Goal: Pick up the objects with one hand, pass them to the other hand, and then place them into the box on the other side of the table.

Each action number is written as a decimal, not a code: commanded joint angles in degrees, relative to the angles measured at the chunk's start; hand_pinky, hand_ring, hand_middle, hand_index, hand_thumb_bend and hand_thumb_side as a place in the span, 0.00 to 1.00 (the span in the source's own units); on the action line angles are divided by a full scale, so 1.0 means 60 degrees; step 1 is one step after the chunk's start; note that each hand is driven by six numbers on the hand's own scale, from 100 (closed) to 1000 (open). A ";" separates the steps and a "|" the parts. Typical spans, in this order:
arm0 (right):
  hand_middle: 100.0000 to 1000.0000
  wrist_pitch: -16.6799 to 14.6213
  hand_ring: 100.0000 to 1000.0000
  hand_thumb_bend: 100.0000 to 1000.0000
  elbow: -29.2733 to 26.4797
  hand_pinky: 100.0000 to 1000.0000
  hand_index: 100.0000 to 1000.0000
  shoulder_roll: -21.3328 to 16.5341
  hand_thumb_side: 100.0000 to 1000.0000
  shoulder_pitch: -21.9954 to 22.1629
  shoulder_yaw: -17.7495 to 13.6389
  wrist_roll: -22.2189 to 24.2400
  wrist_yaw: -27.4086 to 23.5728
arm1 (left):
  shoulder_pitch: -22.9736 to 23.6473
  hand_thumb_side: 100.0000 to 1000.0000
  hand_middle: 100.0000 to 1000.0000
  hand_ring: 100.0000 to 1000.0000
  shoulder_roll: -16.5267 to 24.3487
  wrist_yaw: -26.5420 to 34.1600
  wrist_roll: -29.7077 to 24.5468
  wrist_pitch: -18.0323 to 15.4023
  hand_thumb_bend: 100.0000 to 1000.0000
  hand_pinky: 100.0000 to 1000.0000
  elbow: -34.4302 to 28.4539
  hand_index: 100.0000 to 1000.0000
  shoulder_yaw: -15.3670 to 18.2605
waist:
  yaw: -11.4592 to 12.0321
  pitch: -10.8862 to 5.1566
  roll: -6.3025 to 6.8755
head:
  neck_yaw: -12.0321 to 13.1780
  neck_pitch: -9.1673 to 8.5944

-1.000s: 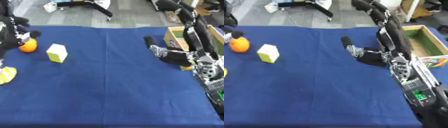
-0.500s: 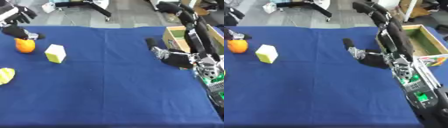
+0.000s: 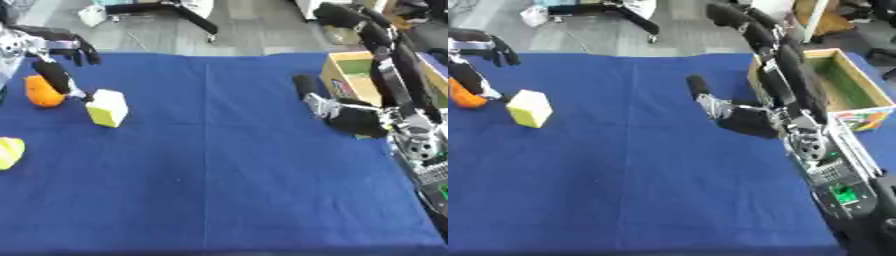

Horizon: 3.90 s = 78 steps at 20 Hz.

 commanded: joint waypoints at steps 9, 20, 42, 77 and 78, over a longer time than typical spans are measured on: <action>0.77 -0.0106 0.77 0.18 0.0023 0.78 0.91 0.0000 0.19 -0.0164 -0.0014 0.0048 -0.0133 | -0.0279 0.17 0.75 0.74 -0.0546 -0.1415 0.0436 -0.0100 0.43 0.82 0.1056 0.84 0.0211 | -0.0070 -0.0098 -0.0131 | 0.0047 -0.0020; 0.77 -0.0140 0.77 0.16 0.0096 0.78 0.91 0.0050 0.20 -0.0164 -0.0018 0.0043 -0.0180 | -0.0224 0.22 0.80 0.78 -0.0850 -0.2594 0.1384 0.0063 0.51 0.86 0.1708 0.88 0.0403 | -0.0115 -0.0054 -0.0149 | 0.0073 -0.0020; 0.77 -0.0275 0.77 0.17 0.0174 0.78 0.91 0.0118 0.19 -0.0287 0.0026 0.0170 -0.0168 | 0.0579 0.17 0.41 0.42 -0.0544 0.0359 0.4324 0.0695 0.39 0.54 0.0375 0.51 0.0592 | -0.0028 -0.0056 -0.0139 | 0.0011 -0.0020; 0.79 -0.1308 0.76 0.37 -0.0035 0.78 0.90 0.0946 0.17 -0.2024 0.1031 0.1805 0.0669 | 0.1604 0.18 0.42 0.43 0.0611 1.4415 0.7535 0.4185 0.76 0.46 -0.8160 0.51 -0.2699 | 0.0118 -0.0111 -0.0043 | 0.0036 -0.0020; 0.79 -0.1307 0.76 0.37 -0.0059 0.79 0.90 0.0917 0.17 -0.2010 0.1019 0.1797 0.0658 | 0.1667 0.18 0.42 0.43 0.0644 1.4393 0.7603 0.4146 0.76 0.46 -0.8104 0.51 -0.2655 | 0.0111 -0.0110 -0.0042 | 0.0033 -0.0020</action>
